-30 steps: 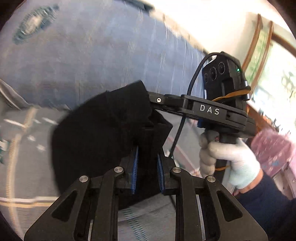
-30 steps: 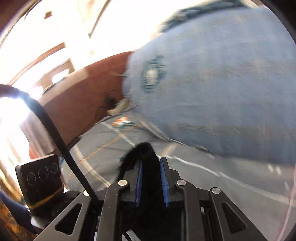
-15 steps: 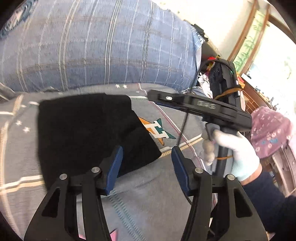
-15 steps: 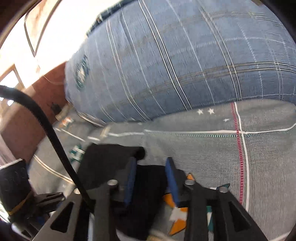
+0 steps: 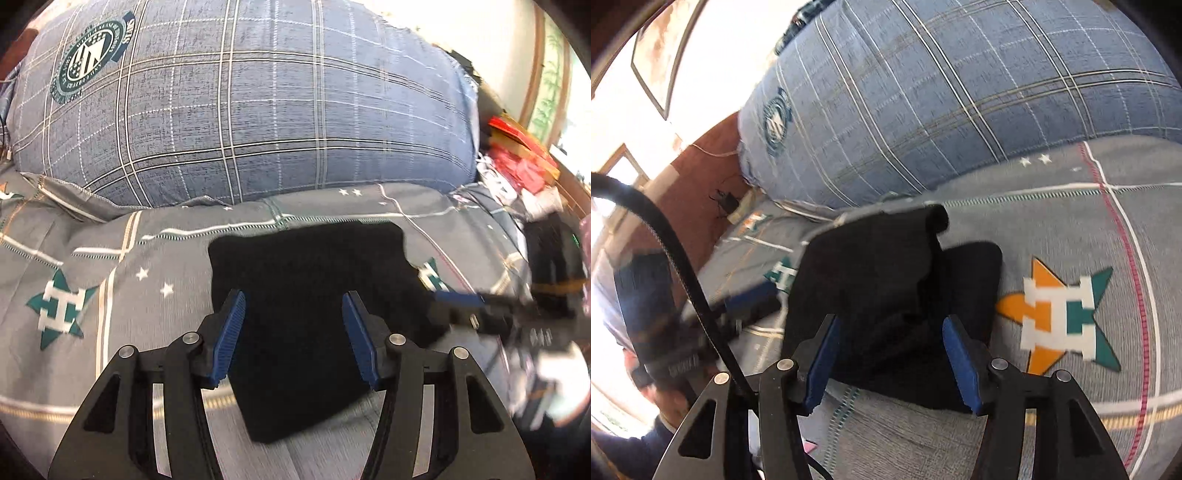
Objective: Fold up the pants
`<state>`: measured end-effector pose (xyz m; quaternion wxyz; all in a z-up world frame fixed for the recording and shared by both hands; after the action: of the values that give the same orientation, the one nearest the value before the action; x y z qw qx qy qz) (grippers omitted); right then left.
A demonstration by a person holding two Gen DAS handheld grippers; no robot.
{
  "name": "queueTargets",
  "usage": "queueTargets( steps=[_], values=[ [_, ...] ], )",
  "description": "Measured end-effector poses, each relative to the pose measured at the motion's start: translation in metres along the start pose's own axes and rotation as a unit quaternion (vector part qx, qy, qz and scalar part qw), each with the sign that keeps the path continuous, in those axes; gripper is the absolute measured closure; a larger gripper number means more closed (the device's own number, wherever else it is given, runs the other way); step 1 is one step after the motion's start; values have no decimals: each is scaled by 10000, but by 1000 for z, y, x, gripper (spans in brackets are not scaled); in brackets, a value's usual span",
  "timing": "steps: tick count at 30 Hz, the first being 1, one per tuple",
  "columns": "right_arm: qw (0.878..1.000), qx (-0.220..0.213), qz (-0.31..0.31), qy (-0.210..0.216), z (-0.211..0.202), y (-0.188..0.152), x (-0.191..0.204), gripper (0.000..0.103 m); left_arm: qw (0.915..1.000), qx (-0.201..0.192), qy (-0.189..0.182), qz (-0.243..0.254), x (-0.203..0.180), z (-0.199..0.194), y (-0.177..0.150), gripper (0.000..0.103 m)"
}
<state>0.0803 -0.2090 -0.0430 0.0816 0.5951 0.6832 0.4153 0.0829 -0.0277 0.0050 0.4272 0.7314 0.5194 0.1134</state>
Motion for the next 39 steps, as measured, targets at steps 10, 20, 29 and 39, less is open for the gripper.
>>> queueTargets(
  steps=[10,20,29,39],
  values=[
    [9993,131,295,200,7,-12,9,48,9993,261,174,-199,21,43,12,44],
    [9948,-273,796,566,22,4,4,85,9994,205,290,-4,13,39,8,41],
    [9988,-464,106,141,-18,-8,5,89,9996,255,-71,55,-20,39,-3,41],
    [9986,-308,222,-378,-4,-19,-18,83,9994,177,232,173,-21,34,-8,41]
  ],
)
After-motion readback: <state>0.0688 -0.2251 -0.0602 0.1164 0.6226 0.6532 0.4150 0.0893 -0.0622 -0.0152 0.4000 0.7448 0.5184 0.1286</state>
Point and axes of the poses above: each gripper's, at about its wrist camera, not at the fingertips, and z roughly the way its jaws point, x to its left, y to its top, the point moved 9 cm from there along z, roughly the way its jaws point, and after that the axes turned 11 degrees about -y, right-handed, at the moved point
